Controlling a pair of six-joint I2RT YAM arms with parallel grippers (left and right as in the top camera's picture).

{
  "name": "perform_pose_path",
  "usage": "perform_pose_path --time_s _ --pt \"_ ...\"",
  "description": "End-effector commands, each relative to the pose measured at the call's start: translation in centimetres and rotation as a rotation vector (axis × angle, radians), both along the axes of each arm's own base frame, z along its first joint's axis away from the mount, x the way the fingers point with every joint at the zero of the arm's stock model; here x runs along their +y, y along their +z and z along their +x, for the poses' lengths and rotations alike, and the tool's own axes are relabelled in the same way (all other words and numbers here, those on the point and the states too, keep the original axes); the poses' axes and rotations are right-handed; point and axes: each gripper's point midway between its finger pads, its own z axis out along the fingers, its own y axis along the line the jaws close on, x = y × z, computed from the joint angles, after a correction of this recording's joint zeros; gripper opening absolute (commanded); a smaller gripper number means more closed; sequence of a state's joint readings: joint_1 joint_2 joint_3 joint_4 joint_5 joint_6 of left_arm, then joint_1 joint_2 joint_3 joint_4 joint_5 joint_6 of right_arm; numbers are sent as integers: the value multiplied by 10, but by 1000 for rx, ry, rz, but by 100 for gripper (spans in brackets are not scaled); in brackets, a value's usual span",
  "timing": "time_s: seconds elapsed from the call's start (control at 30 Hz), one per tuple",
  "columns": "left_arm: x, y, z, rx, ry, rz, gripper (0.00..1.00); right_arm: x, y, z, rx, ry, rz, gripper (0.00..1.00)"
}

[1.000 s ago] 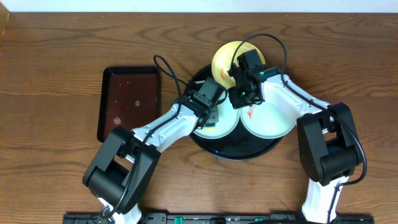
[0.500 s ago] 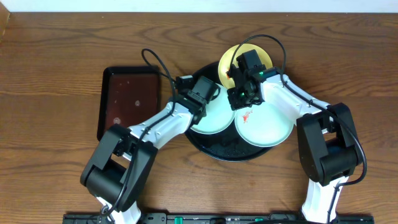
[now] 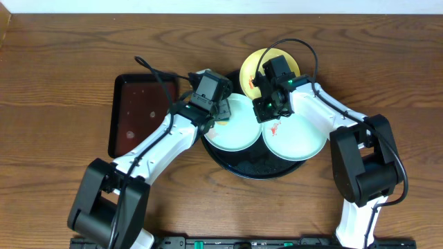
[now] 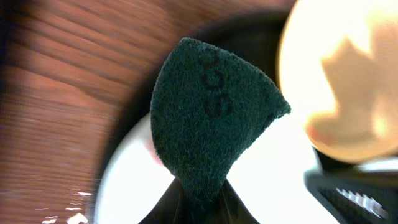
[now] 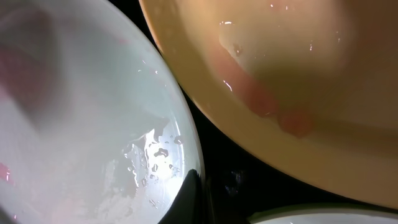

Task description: Clean dirty plates on tray and stack at the side

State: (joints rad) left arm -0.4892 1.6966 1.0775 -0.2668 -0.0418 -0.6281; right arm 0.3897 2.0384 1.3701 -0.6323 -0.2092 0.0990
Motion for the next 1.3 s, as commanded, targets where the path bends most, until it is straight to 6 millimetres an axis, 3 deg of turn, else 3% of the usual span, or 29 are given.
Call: perform_pose_path --time_s 0.0,0.3,0.4,0.57,0.73,0.8,1.07,1.27 --pt "-26 -20 -15 110 -90 -110 7 -5 -6 2 5 -11 -28 1" --pt "-19 -78 -34 268 -51 -71 8 -5 -6 2 7 -18 -27 1" --pt "6 -86 -33 262 14 54 8 -5 -6 2 8 -18 -27 1" --pt "54 -83 -27 198 118 297 8 -5 -6 2 8 -17 -28 1" --pt "90 -63 -23 125 203 480 8 -5 -6 1 8 -17 -28 1" --pt "94 -53 -21 95 222 501 7 -5 -6 1 8 -17 -28 1" --pt "91 2 -10 -41 225 442 8 -5 -6 2 10 -27 -24 1" --pt "84 49 -14 -114 202 309 8 10 3 2 18 -6 52 1"
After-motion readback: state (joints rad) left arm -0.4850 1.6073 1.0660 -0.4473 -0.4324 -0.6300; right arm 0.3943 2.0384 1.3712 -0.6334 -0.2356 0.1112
